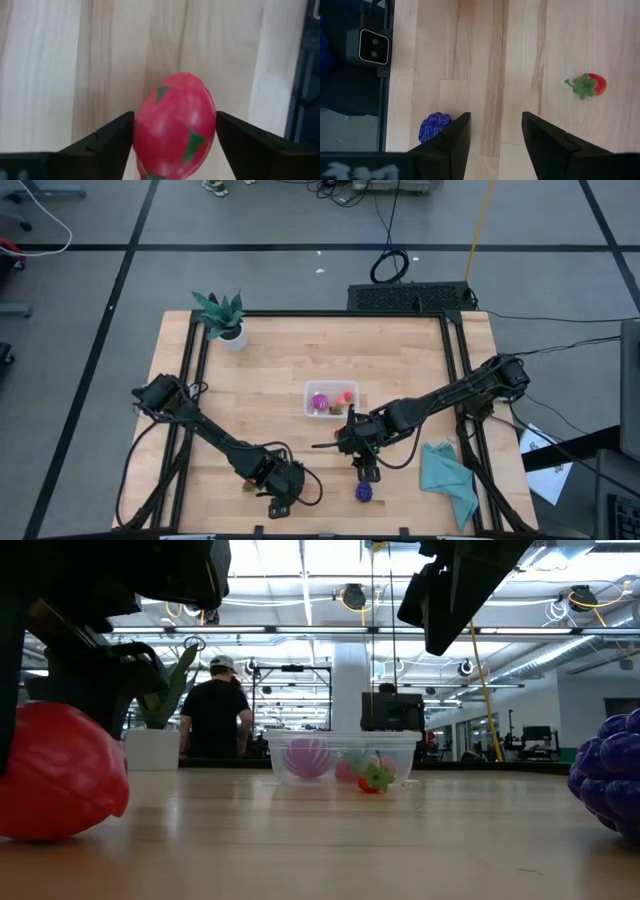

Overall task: Pick and placing Produce into tupperware
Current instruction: Put the pink dragon fruit into the transparent bin

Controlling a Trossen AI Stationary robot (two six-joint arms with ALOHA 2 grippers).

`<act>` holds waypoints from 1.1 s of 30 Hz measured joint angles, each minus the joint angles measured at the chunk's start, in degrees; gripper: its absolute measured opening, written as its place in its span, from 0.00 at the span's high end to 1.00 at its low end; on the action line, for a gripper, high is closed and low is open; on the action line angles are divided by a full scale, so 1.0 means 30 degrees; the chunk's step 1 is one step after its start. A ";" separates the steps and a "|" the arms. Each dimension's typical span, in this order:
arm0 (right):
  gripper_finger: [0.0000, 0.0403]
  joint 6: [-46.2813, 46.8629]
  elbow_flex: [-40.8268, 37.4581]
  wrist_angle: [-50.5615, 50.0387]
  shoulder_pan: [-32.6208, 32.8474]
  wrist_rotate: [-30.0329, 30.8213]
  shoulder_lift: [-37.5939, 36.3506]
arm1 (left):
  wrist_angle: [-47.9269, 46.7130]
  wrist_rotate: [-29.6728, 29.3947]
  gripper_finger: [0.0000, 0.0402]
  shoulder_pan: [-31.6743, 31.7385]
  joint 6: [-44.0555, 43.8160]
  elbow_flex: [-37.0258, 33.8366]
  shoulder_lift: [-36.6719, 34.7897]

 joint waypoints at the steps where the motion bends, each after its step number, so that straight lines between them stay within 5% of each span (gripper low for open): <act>1: 0.58 0.0000 0.0000 0.0000 0.0000 0.0007 0.0000 | 0.0050 -0.0006 0.34 0.0000 0.0087 0.0000 0.0000; 7: 0.58 0.0000 0.0000 0.0007 0.0000 0.0005 0.0000 | 0.0248 0.0000 0.42 0.0000 0.0277 0.0000 0.0000; 33: 0.58 -0.0168 0.0000 -0.0226 -0.0142 -0.0006 -0.0154 | -0.0967 -0.0463 0.41 0.0981 0.1982 -0.0007 -0.0917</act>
